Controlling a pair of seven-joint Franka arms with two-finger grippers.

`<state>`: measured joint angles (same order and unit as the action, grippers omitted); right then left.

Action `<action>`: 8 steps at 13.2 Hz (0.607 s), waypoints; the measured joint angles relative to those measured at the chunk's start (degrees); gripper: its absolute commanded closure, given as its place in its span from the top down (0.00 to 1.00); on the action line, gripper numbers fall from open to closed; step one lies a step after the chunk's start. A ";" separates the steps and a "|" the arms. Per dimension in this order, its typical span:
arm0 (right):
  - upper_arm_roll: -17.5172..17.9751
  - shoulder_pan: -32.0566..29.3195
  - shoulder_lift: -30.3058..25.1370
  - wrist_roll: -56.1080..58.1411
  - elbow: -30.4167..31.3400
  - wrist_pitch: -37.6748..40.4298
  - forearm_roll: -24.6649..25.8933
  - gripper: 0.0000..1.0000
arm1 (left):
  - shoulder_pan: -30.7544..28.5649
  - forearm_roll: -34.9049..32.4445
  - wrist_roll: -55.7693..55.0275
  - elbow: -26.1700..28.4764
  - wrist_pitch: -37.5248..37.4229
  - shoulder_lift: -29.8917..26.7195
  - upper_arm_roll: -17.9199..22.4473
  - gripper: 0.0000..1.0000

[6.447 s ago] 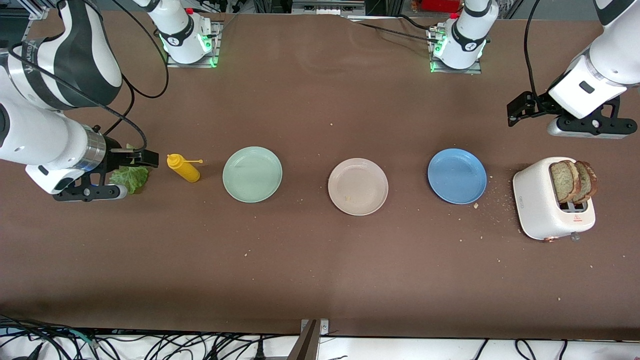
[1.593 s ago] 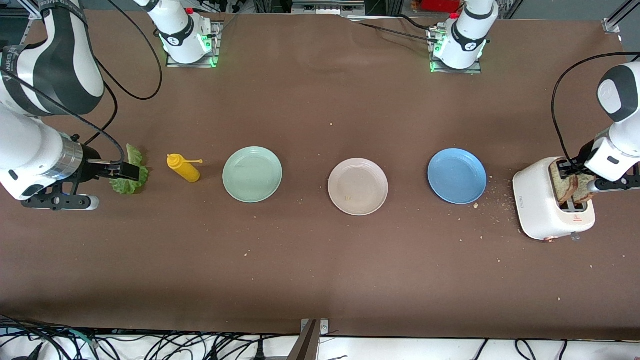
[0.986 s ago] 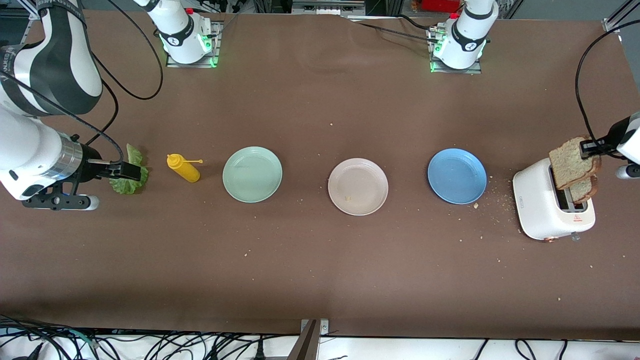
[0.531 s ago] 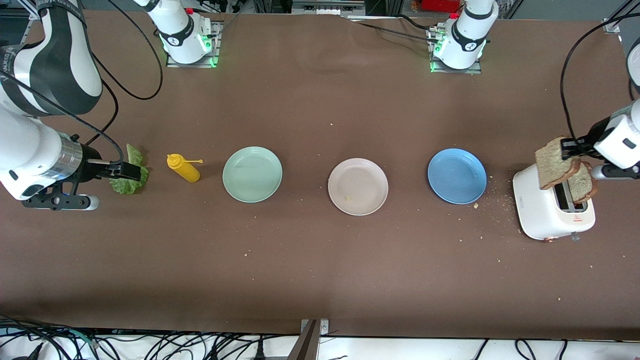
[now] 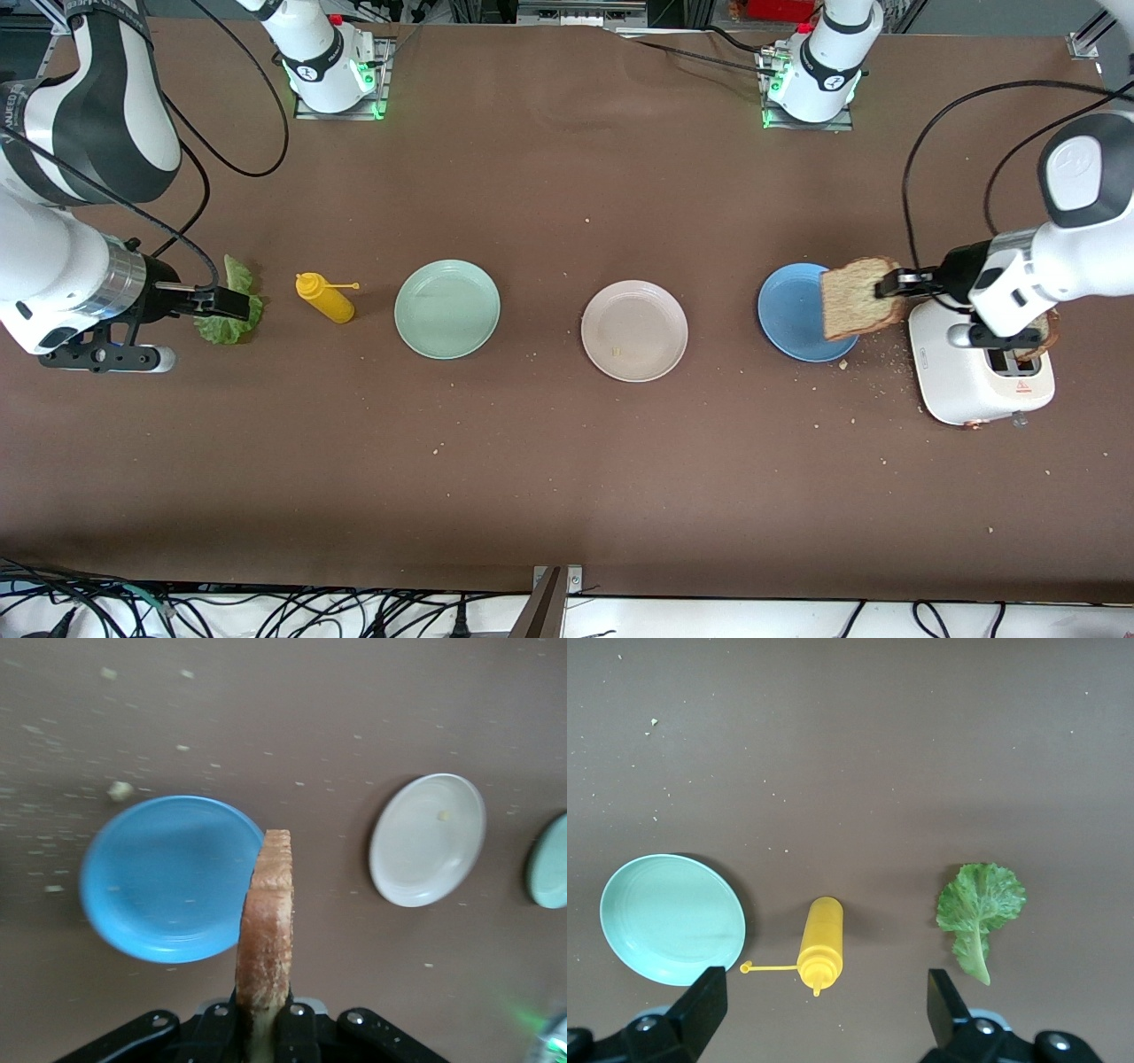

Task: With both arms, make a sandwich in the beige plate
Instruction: 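Carry the bread slice with the left gripper toward the beige plate, then lay the bread on the beige plate while the right gripper reaches the mustard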

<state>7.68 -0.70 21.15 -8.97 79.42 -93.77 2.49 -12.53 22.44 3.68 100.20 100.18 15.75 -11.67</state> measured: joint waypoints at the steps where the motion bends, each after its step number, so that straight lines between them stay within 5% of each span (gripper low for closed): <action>1: 0.00 0.00 -0.01 -0.03 0.00 0.00 -0.01 1.00 | 0.81 3.41 0.02 -0.01 0.92 1.48 0.00 0.00; 8: 0.12 0.11 -0.02 0.22 0.00 1.43 -2.02 1.00 | 3.00 23.75 18.27 0.03 6.44 12.71 0.16 0.00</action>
<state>7.80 -0.59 21.13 -8.76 79.42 -92.33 0.47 -9.53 46.19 21.94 100.23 106.62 28.46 -11.50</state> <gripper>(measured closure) 0.000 0.894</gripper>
